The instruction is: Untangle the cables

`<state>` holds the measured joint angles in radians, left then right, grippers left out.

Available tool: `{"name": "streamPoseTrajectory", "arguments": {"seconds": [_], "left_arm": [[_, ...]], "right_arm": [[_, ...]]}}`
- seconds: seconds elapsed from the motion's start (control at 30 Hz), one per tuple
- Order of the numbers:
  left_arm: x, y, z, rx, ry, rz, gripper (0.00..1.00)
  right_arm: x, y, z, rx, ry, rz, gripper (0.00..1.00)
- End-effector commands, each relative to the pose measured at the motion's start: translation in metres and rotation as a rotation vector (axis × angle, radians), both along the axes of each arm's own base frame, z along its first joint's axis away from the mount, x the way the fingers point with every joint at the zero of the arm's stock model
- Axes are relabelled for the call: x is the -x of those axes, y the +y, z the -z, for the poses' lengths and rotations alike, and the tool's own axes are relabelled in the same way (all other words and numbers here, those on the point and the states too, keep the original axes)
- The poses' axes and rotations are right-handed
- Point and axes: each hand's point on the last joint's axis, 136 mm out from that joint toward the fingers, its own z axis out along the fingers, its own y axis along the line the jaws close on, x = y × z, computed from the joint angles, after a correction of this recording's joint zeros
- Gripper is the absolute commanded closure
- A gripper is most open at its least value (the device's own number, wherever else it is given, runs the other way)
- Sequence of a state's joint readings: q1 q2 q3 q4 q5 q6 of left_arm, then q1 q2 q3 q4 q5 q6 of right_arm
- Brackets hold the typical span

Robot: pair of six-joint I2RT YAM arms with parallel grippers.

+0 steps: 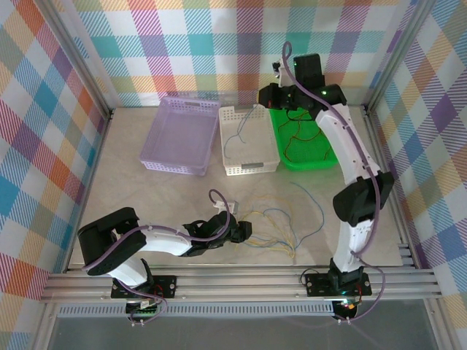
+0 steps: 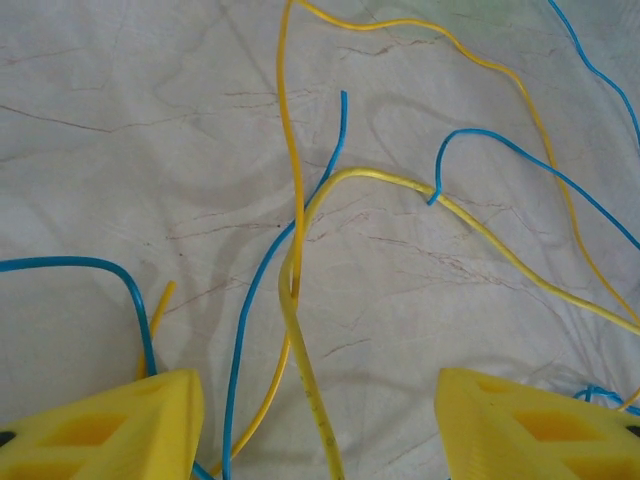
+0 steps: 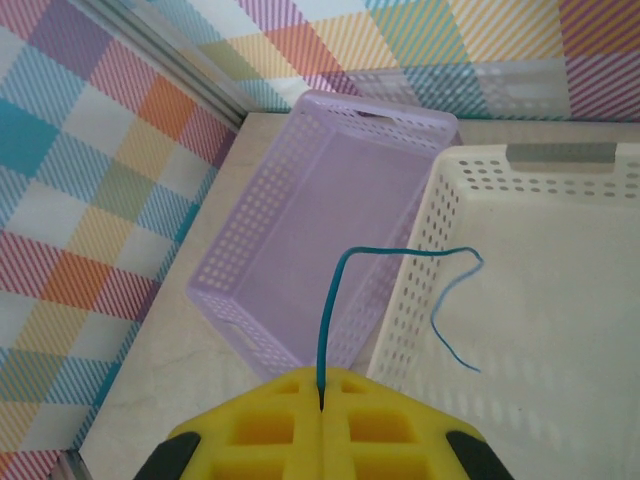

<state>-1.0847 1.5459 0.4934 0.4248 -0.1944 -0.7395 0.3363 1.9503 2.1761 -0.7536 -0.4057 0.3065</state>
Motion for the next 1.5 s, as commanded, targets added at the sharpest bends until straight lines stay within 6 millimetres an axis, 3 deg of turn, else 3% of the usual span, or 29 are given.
{"name": "streamPoseTrajectory", "arguments": {"seconds": [0.0,0.23,0.37,0.43,0.57,0.77,0.87,1.03,1.2,1.33,1.47], "left_arm": [[0.005,0.017,0.025,-0.084,0.027,-0.028,0.42],[0.006,0.017,0.032,-0.101,0.041,-0.03,0.48],[0.005,0.015,0.034,-0.107,0.045,-0.026,0.49],[0.005,0.014,0.035,-0.114,0.048,-0.024,0.5],[0.005,0.015,0.037,-0.134,0.051,-0.021,0.55],[0.003,0.021,0.039,-0.175,0.043,-0.028,0.64],[0.002,0.024,0.039,-0.191,0.036,-0.034,0.69],[-0.003,0.03,0.039,-0.202,0.033,-0.052,0.81],[-0.013,0.04,0.037,-0.207,0.03,-0.092,0.99],[-0.026,0.054,0.028,-0.199,0.023,-0.149,1.0],[-0.04,0.074,0.013,-0.195,0.008,-0.211,1.0]], "right_arm": [[-0.003,0.004,0.008,-0.007,0.034,-0.014,1.0],[-0.019,0.002,0.062,0.066,0.129,0.016,1.0],[-0.02,0.004,0.07,0.07,0.152,0.012,0.96],[-0.02,0.003,0.072,0.076,0.155,0.015,0.89],[-0.017,0.002,0.064,0.073,0.148,0.013,0.71],[-0.004,-0.001,0.034,0.046,0.098,0.012,0.45],[0.007,-0.008,0.016,0.045,0.071,0.025,0.37],[0.049,-0.024,-0.015,0.017,0.001,0.042,0.26],[0.107,-0.048,-0.02,-0.004,-0.043,0.07,0.2],[0.164,-0.061,0.002,-0.054,-0.021,0.056,0.19],[0.217,-0.061,0.052,-0.084,0.089,-0.011,0.19]]}}
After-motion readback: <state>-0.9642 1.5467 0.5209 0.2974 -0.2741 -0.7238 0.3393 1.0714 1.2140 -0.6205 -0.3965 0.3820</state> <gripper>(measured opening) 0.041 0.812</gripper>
